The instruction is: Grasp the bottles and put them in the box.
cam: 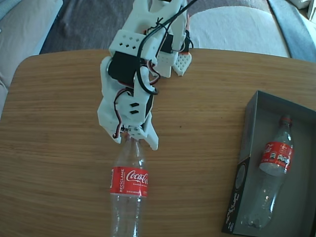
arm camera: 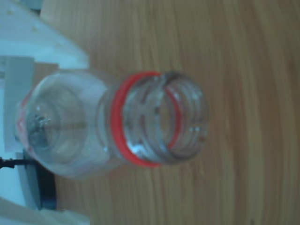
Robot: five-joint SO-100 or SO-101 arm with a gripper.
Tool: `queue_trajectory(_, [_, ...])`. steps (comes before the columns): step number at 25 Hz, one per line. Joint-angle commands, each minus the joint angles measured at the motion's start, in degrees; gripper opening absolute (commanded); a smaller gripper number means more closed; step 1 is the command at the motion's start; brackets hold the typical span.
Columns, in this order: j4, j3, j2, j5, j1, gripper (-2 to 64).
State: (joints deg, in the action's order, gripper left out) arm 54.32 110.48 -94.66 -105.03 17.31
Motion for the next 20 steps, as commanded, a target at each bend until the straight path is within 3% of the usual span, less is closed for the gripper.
queue_trajectory(1, [-0.5,-1.8,-0.4,-4.0,0.6,40.0])
queue_trajectory(10, [-0.4,0.4,-0.2,-8.4,1.4,40.0])
queue_trajectory(20, [-2.2,0.4,4.6,-5.4,1.0,40.0])
